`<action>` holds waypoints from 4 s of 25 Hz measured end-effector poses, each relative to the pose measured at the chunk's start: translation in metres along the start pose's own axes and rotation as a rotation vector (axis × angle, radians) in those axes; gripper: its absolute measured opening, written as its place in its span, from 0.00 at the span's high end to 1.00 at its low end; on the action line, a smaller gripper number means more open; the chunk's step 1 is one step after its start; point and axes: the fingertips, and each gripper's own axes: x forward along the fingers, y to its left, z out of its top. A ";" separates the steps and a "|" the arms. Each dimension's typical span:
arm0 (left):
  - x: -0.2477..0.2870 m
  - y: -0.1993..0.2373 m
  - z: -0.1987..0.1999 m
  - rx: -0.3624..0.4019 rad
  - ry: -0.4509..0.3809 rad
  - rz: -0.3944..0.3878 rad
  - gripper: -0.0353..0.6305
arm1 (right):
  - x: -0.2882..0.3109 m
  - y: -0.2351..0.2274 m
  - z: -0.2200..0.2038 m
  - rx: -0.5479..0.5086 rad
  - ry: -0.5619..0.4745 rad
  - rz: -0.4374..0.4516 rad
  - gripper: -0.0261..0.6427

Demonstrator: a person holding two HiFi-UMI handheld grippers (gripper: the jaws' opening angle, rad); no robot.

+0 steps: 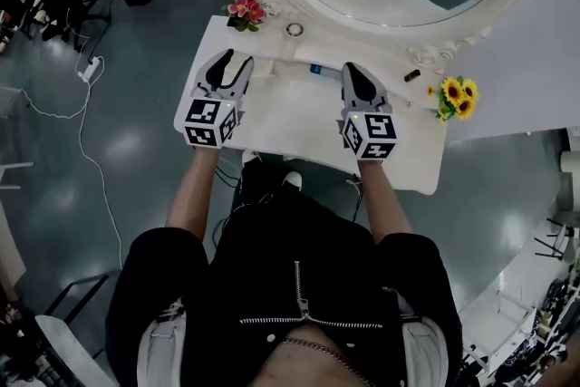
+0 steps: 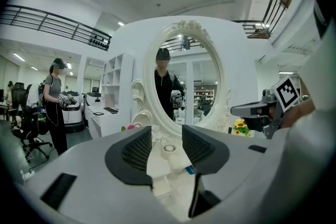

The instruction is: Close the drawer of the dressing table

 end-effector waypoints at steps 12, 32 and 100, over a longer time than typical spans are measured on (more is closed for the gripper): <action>-0.005 0.029 -0.097 -0.194 0.174 0.070 0.68 | 0.004 0.004 -0.016 -0.003 0.055 0.016 0.96; 0.042 0.053 -0.252 -0.677 0.430 0.097 0.68 | 0.024 -0.019 -0.034 0.015 0.126 -0.056 0.96; 0.094 0.053 -0.238 -0.356 0.521 0.008 0.81 | -0.005 -0.063 -0.048 0.052 0.149 -0.163 0.96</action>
